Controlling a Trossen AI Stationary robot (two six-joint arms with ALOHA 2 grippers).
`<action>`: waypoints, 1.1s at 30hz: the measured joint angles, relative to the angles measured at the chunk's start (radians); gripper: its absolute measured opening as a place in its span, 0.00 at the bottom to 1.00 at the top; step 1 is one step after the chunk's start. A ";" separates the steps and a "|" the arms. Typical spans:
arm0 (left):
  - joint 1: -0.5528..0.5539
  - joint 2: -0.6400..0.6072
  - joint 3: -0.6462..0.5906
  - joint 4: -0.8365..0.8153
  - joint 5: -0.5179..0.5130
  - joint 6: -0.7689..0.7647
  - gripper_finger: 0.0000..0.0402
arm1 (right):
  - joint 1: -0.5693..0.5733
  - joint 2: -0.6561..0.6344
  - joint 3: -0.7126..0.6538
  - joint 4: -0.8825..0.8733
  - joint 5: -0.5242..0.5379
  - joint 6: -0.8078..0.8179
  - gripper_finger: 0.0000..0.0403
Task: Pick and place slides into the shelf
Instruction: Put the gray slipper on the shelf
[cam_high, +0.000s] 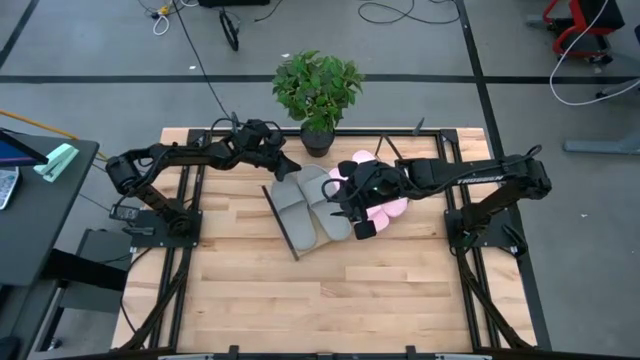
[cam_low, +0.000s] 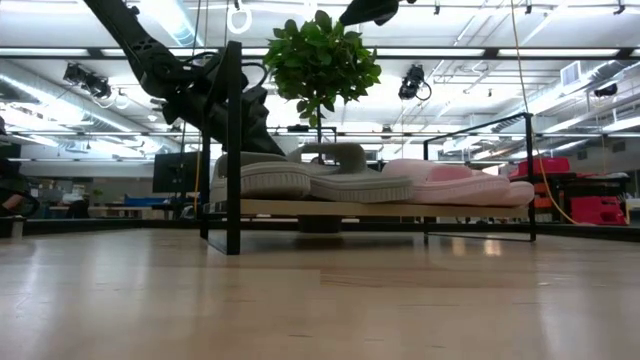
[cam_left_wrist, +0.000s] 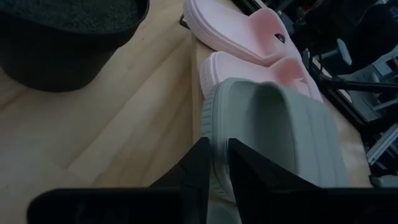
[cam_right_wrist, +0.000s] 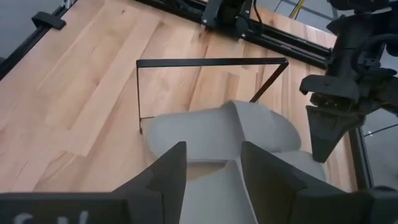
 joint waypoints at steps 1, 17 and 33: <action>-0.001 0.000 0.000 -0.003 0.000 0.000 0.15 | 0.000 0.000 0.000 0.000 0.000 0.000 0.39; -0.008 0.013 0.000 -0.004 -0.002 -0.016 0.38 | 0.000 0.000 0.000 0.006 -0.023 0.001 0.39; -0.019 0.068 0.001 -0.010 -0.074 0.036 0.12 | 0.000 0.000 0.000 0.016 -0.034 0.003 0.39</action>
